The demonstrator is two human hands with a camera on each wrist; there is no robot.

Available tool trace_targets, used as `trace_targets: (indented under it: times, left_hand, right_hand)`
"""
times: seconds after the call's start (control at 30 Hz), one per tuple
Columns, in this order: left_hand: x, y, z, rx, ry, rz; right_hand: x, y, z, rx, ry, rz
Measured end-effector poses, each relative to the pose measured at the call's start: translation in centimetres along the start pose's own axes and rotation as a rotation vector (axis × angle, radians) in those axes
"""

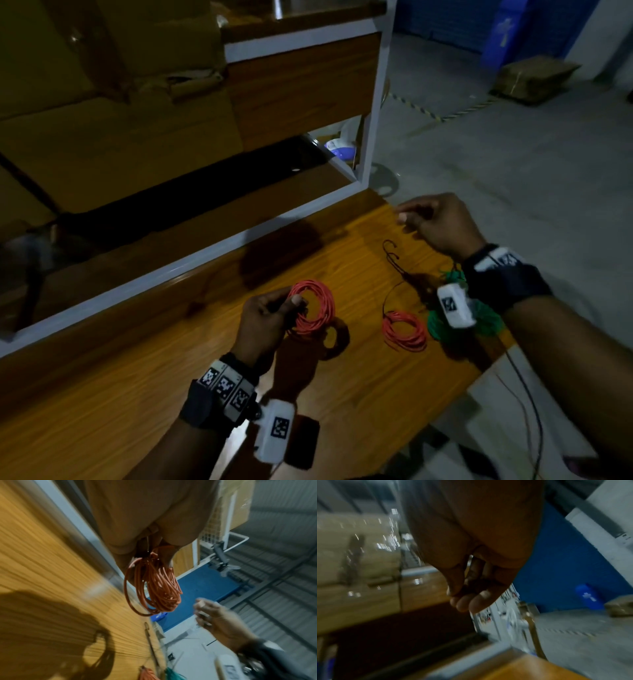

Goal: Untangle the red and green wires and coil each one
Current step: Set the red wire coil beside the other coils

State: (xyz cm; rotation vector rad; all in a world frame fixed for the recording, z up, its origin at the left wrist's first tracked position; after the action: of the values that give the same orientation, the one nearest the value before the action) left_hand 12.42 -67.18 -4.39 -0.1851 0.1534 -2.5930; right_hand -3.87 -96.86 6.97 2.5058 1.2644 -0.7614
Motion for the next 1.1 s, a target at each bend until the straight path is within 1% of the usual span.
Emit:
trace_targets:
  times: [0.1, 0.17, 0.23, 0.47, 0.6, 0.67, 0.8, 0.93, 1.1]
  left_hand:
    - [-0.5, 2.0, -0.6, -0.036, 0.001, 0.026]
    - [-0.4, 3.4, -0.8, -0.05, 0.013, 0.033]
    - [-0.1, 4.5, -1.1, -0.063, 0.024, 0.027]
    - [0.1, 7.3, -2.7, -0.11, 0.06, 0.035]
    - [0.0, 8.2, -3.5, -0.125, 0.024, 0.034]
    - [0.1, 8.3, -3.4, -0.116, 0.021, 0.036]
    - [-0.2, 8.6, -3.1, -0.108, 0.024, 0.033]
    - [-0.4, 8.6, -2.8, -0.118, -0.035, 0.066]
    - [-0.8, 7.7, -2.5, -0.114, -0.039, 0.074]
  right_hand:
    - [1.9, 4.1, 5.7, 0.222, -0.082, -0.238]
    - [3.2, 6.3, 8.5, 0.25, -0.296, -0.336]
    - [4.0, 7.8, 9.9, 0.238, -0.463, -0.376]
    - [5.3, 10.8, 11.3, 0.191, -0.706, -0.426]
    - [6.8, 11.2, 12.0, 0.15, -0.756, -0.512]
    - [7.4, 11.3, 12.5, 0.119, -0.75, -0.529]
    - [8.0, 11.4, 12.8, 0.112, -0.742, -0.532]
    - [8.5, 11.4, 12.5, 0.077, -0.765, -0.534]
    - [8.3, 10.9, 11.8, 0.039, -0.792, -0.481]
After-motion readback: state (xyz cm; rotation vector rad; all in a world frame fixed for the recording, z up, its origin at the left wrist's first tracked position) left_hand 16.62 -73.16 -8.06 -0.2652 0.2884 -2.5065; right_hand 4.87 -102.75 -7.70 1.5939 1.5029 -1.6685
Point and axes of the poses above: each hand's wrist, its own y-axis towards the middle knuckle, its own x-axis out of the palm, z = x × y, the point moved 10 cm from there along y, towards the middle knuckle, and after that the axes turned 14 degrees about -z, right-handed, at the moved point
